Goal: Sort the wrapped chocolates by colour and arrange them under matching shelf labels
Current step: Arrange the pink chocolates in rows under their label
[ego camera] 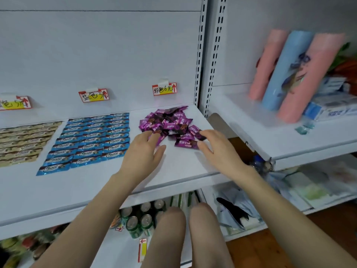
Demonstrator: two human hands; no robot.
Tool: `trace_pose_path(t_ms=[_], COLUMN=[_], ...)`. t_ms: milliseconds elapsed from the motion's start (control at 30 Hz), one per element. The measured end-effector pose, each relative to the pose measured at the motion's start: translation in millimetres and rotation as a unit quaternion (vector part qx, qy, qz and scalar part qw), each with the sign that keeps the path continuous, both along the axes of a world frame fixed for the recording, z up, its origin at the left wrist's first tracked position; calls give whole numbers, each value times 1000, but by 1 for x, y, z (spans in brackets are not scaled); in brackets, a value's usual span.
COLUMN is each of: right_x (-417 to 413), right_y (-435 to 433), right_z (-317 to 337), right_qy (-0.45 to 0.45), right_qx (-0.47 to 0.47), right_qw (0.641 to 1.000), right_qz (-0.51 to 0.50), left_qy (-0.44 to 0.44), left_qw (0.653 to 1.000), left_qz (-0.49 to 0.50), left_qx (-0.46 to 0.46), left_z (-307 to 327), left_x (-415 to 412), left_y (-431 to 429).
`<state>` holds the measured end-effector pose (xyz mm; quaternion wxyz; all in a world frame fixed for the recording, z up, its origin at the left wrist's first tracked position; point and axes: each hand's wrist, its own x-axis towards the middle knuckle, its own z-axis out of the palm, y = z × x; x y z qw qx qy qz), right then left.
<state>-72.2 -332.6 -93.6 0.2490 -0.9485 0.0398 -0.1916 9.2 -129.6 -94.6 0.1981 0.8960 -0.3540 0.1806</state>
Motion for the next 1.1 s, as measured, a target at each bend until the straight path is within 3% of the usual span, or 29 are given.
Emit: trace_pose_path(t_ms=[300, 500, 800, 1100], right_x=[88, 108, 77, 33], right_y=[-9, -12, -12, -2], right_z=[-24, -32, -24, -25], right_qy=[130, 170, 119, 133], right_qx=[-45, -59, -40, -35], right_qw=[990, 984, 991, 988], right_qz=[-27, -16, 39, 65], left_qy=[116, 207, 174, 167], left_qw=[983, 960, 978, 978], left_qz=[99, 94, 95, 119], left_qx=[103, 161, 67, 38], left_z=[-14, -22, -23, -24], left_x=[106, 133, 85, 31], left_y=[-50, -61, -60, -48])
